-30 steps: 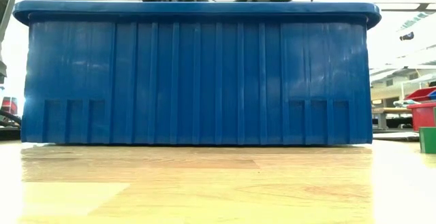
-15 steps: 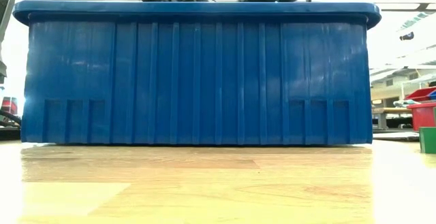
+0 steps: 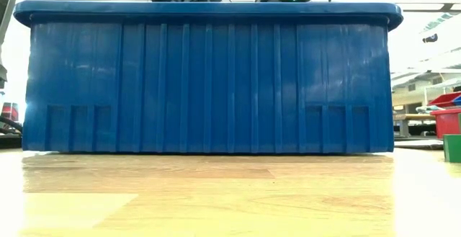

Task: Sort blocks
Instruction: Remove the green block from the blue bin

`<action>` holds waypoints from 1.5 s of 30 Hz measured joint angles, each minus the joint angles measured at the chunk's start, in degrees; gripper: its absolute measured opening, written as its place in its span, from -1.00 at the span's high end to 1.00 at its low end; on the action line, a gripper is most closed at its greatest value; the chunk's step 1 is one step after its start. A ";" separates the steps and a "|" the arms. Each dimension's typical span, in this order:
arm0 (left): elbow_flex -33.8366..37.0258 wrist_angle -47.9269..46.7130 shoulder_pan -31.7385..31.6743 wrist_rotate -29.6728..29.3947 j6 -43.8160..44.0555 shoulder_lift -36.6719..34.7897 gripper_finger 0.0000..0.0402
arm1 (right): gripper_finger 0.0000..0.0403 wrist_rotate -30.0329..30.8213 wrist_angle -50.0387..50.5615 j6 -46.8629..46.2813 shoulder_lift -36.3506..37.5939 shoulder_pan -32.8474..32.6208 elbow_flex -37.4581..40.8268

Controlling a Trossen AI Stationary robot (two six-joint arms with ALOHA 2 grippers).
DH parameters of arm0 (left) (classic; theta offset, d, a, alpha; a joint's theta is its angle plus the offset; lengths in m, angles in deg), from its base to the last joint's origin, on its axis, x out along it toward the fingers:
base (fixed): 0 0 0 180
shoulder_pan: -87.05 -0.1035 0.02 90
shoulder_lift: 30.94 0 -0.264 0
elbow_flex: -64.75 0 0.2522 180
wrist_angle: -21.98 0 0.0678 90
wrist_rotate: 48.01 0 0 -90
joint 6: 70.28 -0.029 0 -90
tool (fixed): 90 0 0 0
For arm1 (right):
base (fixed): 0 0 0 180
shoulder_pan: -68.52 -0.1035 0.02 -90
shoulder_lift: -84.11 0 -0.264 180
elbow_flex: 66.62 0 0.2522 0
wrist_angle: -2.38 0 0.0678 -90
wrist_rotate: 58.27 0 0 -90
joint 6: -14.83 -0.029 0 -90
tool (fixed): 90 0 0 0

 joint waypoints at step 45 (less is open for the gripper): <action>17.04 19.62 0.64 -26.89 0.27 0.86 0.01 | 0.44 8.87 14.43 -34.83 8.54 2.79 -0.09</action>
